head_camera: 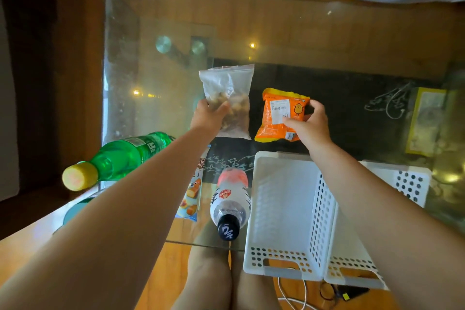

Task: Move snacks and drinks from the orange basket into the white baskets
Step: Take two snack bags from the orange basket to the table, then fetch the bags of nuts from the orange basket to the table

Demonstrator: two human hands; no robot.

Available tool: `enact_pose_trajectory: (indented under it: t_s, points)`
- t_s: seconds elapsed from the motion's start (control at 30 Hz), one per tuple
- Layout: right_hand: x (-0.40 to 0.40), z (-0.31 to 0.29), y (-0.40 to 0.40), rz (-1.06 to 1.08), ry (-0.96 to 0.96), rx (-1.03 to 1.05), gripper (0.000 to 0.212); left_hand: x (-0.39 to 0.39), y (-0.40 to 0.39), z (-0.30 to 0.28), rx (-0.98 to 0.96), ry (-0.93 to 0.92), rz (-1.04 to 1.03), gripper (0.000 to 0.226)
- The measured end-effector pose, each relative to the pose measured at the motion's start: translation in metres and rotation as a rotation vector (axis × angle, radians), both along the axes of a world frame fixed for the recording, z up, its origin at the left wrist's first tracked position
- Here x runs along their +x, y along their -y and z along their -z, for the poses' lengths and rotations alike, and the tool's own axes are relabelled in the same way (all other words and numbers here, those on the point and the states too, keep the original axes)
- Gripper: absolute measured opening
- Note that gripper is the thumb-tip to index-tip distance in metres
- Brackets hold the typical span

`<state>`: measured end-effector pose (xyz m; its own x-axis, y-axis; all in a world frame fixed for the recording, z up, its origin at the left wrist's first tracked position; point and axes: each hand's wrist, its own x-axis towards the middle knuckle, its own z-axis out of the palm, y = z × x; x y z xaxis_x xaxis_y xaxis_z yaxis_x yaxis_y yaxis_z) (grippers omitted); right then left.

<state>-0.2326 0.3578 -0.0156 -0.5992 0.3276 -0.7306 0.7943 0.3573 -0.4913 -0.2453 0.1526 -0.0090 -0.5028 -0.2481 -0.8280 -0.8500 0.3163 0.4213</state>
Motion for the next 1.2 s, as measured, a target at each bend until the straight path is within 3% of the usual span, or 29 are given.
enact_pose_trajectory:
  t_s: [0.27,0.5,0.6,0.7,0.93,1.2]
  points:
    - [0.014,-0.056,-0.003,0.012,0.019,-0.050,0.077,0.022,0.012,-0.040,0.000,0.016,-0.032,0.063]
    - [0.039,-0.144,0.004,0.107,-0.063,-0.153,0.070,0.071,0.023,-0.141,0.218,-0.031,-0.237,0.035]
    - [0.060,-0.182,0.015,0.139,-0.093,-0.222,0.060,0.108,0.033,-0.188,0.283,-0.086,-0.307,0.026]
    - [0.086,-0.211,0.032,0.135,-0.075,-0.273,0.034,0.151,0.050,-0.226,0.304,-0.141,-0.441,0.020]
    - [0.147,-0.245,0.101,-0.211,0.046,-0.302,0.018,0.277,0.102,-0.265,0.216,-0.213,-0.904,0.016]
    - [0.246,-0.252,0.182,-0.712,0.229,-0.314,0.011,0.474,0.134,-0.258,0.073,-0.150,-1.338,0.023]
